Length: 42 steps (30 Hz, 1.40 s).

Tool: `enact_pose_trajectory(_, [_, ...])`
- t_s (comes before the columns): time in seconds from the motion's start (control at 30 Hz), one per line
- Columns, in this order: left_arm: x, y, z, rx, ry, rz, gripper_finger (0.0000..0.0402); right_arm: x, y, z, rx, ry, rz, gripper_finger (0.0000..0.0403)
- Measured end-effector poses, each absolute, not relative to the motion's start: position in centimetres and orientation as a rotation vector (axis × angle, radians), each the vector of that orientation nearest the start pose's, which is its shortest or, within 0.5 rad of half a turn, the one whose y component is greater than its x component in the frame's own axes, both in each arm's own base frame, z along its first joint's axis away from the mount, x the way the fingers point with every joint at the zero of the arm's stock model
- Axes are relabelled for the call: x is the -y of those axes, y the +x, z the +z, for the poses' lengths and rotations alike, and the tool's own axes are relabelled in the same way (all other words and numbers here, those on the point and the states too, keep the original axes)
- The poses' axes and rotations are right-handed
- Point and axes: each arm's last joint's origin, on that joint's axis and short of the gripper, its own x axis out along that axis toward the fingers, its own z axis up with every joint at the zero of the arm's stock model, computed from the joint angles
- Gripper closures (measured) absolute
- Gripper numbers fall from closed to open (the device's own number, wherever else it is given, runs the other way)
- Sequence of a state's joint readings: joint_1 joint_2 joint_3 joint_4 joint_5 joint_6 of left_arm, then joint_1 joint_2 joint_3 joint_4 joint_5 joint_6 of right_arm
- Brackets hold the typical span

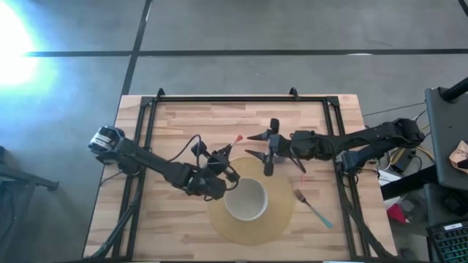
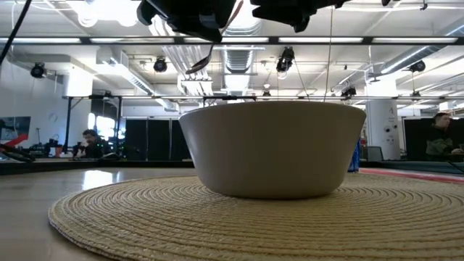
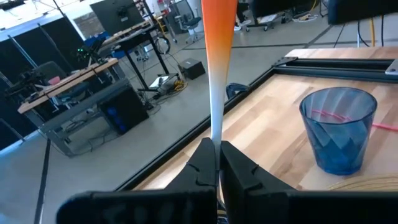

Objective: Pick & Place Utensil
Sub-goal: Put the orange spoon into the white bowl on the brown placemat

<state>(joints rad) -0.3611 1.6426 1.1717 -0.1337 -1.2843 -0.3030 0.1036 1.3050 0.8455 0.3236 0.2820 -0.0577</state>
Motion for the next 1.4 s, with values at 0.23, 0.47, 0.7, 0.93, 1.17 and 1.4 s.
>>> enact_pose_trajectory(0.23, [9.9,34.0,25.8,-0.29,0.187,0.93,0.0401,-2.3,30.1,28.4,-0.11,-0.029,-0.179,0.0195])
enact_pose_trajectory(0.47, [10.0,34.2,25.7,-0.283,0.179,0.93,0.04,-2.3,30.9,28.0,-0.12,-0.016,-0.192,0.0197])
enact_pose_trajectory(0.7, [10.0,34.2,25.7,-0.28,0.176,0.93,0.0399,-2.1,31.8,28.0,-0.124,-0.024,-0.247,0.0197])
enact_pose_trajectory(0.93, [10.0,34.1,25.4,-0.278,0.171,0.931,0.0399,-1.4,31.8,28.0,-0.116,0.042,-0.273,0.0237])
enact_pose_trajectory(1.17, [10.0,34.1,25.4,-0.279,0.172,0.932,0.0399,-0.9,32.0,27.6,-0.126,0.07,-0.286,0.0339])
enact_pose_trajectory(1.4, [9.9,34.1,25.3,-0.28,0.175,0.934,0.0395,-1.0,32.1,27.6,-0.127,0.051,-0.273,0.039])
